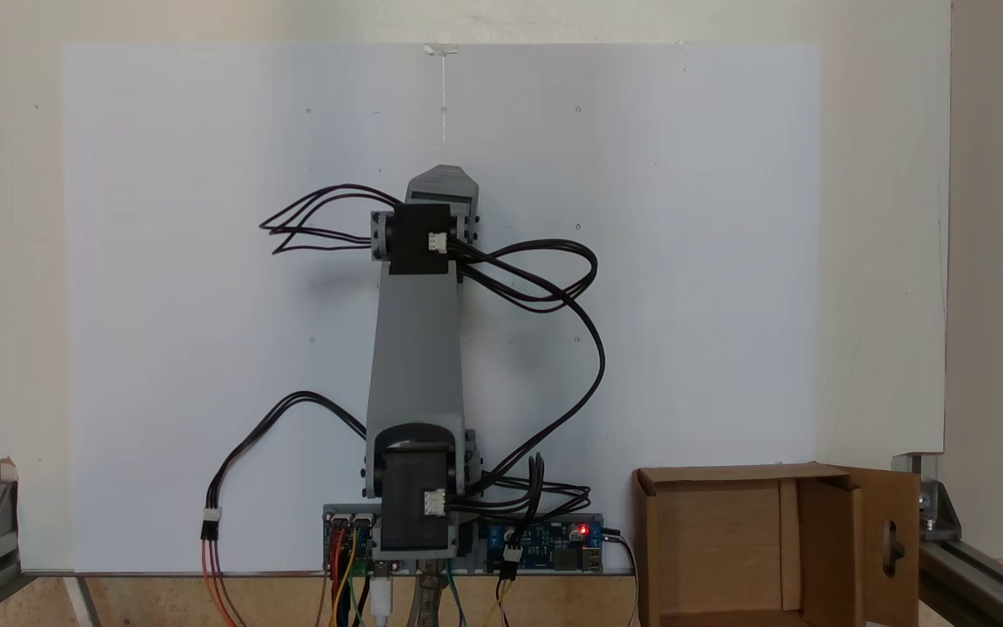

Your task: Grasp a green dice and put it in the bin.

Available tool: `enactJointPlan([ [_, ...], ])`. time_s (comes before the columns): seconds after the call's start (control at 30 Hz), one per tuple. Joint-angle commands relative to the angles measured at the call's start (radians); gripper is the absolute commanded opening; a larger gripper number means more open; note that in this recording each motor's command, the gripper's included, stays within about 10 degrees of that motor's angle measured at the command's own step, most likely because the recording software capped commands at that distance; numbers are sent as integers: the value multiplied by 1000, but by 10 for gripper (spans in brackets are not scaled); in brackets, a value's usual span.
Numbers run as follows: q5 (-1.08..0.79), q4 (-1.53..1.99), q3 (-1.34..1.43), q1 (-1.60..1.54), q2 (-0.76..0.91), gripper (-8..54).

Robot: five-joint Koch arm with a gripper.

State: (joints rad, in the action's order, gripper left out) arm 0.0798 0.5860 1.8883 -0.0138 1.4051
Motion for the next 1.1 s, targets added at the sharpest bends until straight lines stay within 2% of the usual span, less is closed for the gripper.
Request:
enactJointPlan([
  [0.0, 40, -20, -14, 2, -2, 430],
  [0.2, 41, -51, -14, 8, -38, 418],
  [0.33, 40, -54, -14, 6, -48, 375],
  [0.7, 41, -52, 0, 0, -51, 121],
  [0.9, 43, -51, 3, -2, -44, 121],
  [1.07, 38, -49, -14, 6, 114, 121],
])
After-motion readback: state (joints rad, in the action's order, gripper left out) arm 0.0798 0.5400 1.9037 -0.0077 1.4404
